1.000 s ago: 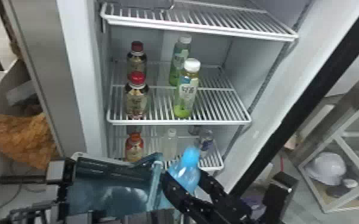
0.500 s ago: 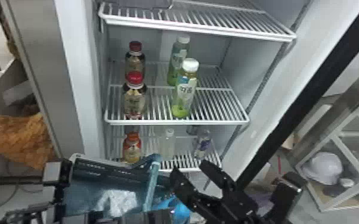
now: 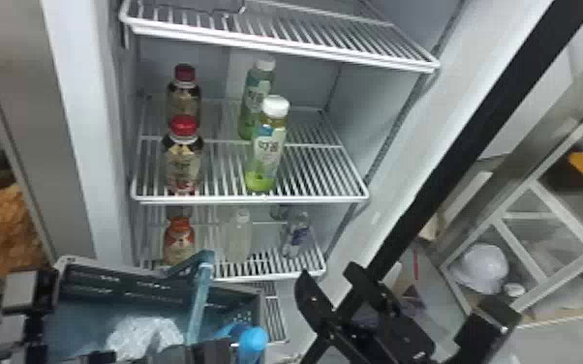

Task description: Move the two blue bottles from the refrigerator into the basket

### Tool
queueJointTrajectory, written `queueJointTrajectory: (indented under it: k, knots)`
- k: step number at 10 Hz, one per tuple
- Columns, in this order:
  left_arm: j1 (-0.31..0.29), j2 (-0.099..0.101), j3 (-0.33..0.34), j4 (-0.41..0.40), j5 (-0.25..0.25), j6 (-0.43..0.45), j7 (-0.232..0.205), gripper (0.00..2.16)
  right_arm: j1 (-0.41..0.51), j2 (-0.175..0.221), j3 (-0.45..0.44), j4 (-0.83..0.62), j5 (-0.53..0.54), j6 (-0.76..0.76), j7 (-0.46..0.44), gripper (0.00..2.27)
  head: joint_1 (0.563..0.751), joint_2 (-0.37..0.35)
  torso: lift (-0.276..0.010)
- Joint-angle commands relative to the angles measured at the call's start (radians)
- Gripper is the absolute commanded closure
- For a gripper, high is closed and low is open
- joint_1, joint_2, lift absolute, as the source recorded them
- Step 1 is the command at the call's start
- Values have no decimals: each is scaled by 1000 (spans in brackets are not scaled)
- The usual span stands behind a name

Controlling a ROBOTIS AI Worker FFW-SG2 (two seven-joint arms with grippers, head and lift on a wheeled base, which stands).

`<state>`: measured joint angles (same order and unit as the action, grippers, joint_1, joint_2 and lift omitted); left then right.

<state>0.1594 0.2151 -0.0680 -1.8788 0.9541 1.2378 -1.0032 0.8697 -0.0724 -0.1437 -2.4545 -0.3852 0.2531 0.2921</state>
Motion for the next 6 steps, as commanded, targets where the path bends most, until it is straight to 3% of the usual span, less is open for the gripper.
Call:
queueJointTrajectory:
  k: [1, 6]
  knots:
    - [3, 0, 11, -5, -1, -1, 0, 1170, 33, 14, -33, 4, -3, -52, 6, 225, 695, -350, 0]
    - [5, -3, 28, -12, -6, -3, 0, 1170, 114, 63, -97, 31, -4, -221, 44, 225, 695, -350, 0]
